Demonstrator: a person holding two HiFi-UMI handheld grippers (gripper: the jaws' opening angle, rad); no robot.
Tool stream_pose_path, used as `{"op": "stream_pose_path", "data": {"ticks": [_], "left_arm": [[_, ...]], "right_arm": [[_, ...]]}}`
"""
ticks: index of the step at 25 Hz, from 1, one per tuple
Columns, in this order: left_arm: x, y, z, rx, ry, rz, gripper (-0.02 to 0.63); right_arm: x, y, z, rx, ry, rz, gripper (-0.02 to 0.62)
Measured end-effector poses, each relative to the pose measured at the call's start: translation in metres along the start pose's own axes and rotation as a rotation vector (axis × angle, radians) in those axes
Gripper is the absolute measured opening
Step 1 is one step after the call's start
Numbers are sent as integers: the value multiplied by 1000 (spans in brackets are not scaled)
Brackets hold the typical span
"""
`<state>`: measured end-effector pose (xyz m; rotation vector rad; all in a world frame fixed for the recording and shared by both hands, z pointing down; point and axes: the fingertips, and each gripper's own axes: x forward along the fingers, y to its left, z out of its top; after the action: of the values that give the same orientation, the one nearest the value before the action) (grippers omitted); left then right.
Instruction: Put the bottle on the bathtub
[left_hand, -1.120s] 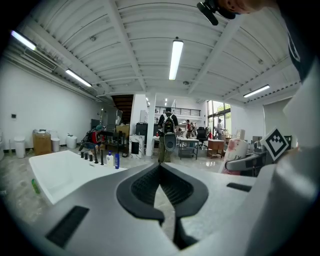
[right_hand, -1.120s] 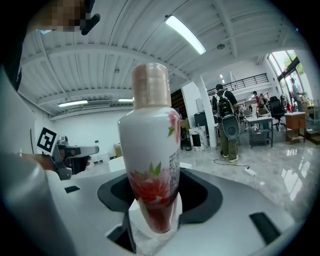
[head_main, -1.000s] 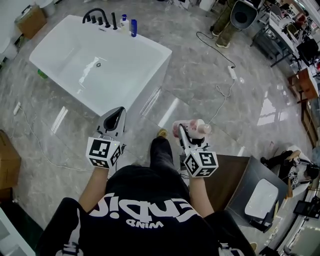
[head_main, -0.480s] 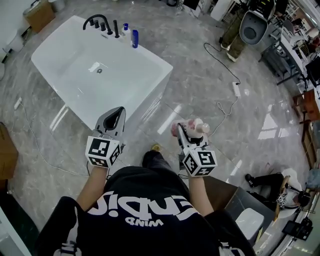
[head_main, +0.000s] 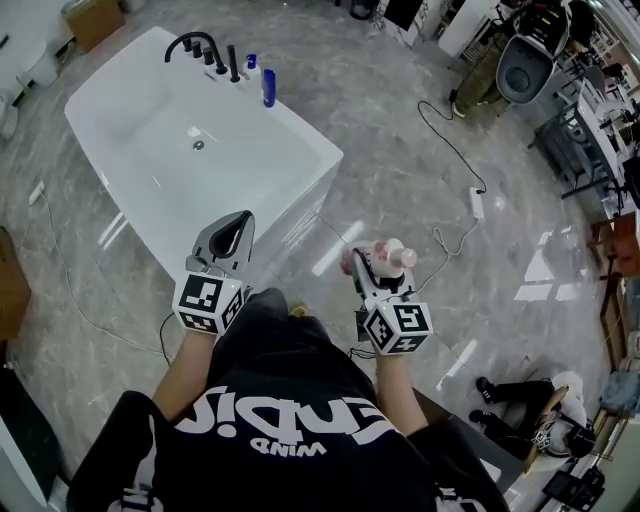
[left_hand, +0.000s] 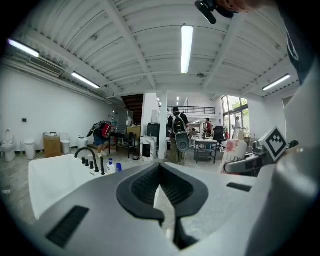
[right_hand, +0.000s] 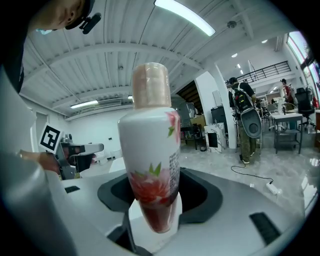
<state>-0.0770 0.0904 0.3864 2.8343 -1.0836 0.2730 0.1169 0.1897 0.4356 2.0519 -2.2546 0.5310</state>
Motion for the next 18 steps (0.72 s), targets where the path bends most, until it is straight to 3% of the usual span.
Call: {"op": "stream_pose_path", "data": {"ticks": [18], "left_arm": [[174, 84, 25, -28, 19, 14, 8]], "right_arm": [[178, -71, 60, -22, 30, 49, 247]]}}
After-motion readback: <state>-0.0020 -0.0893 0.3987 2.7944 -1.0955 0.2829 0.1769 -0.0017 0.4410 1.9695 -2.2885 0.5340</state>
